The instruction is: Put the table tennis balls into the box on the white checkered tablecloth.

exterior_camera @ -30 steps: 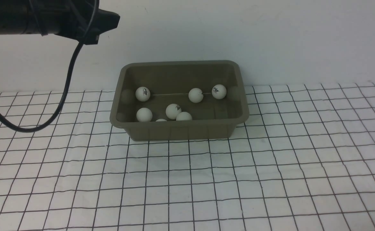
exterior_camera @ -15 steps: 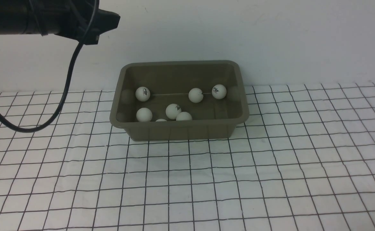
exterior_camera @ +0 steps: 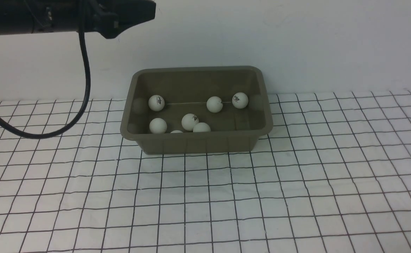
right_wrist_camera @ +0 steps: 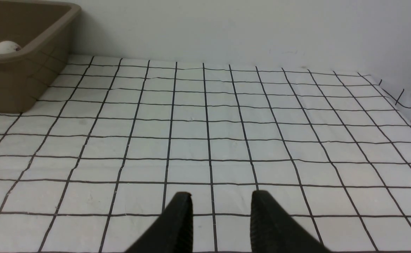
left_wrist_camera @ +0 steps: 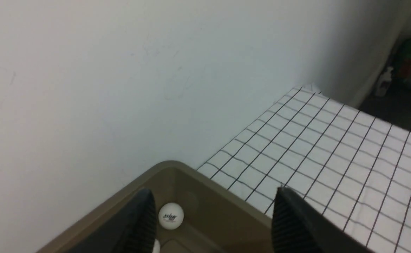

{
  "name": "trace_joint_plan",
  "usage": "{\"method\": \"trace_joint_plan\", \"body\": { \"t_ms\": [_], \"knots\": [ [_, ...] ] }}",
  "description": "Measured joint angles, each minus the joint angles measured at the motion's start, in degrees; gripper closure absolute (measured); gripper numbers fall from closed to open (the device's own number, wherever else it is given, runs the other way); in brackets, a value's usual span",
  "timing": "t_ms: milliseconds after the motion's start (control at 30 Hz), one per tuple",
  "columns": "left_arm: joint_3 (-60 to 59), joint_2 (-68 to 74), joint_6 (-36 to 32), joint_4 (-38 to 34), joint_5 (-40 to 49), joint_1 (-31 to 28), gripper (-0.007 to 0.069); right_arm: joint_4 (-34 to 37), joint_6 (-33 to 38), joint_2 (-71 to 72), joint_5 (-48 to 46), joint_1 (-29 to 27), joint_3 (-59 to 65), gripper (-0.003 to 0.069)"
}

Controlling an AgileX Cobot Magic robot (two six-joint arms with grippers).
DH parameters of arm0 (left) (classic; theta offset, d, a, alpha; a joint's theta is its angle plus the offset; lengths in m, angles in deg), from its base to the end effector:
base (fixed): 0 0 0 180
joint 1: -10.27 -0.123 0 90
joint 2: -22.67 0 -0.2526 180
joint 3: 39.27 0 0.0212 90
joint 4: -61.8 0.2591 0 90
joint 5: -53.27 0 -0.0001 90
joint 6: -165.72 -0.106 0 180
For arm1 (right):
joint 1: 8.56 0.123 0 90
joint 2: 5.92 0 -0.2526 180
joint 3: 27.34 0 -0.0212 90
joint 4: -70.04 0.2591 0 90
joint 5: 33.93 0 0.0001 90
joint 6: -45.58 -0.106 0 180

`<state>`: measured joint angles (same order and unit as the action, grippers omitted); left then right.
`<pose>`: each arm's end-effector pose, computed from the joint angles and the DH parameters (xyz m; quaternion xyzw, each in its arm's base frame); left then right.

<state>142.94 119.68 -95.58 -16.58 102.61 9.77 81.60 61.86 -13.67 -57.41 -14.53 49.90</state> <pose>0.3589 -0.0757 0.3512 0.2920 0.7198 -0.2843 0.5619 0.1067 -0.0026 0.1680 -0.0212 0.8087 -0.0273 0.5873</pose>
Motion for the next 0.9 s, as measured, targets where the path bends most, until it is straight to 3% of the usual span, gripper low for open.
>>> {"method": "trace_joint_plan", "body": {
  "t_ms": [167, 600, 667, 900],
  "knots": [
    [0.0, 0.0, -0.1, -4.0, 0.0, 0.0, 0.0220, 0.0, 0.0, 0.0, 0.0, 0.0, 0.0, 0.0435],
    [0.0, -3.4, -6.0, -4.6, 5.8, 0.7, 0.0220, 0.0, 0.0, 0.0, 0.0, 0.0, 0.0, 0.0435],
    [0.0, -6.7, -0.5, 0.2, 6.5, 0.9, 0.0220, 0.0, 0.0, 0.0, 0.0, 0.0, 0.0, 0.0435],
    [0.0, -24.3, 29.2, 26.9, 8.3, 0.9, 0.0220, 0.0, 0.0, 0.0, 0.0, 0.0, 0.0, 0.0435]
  ]
}}
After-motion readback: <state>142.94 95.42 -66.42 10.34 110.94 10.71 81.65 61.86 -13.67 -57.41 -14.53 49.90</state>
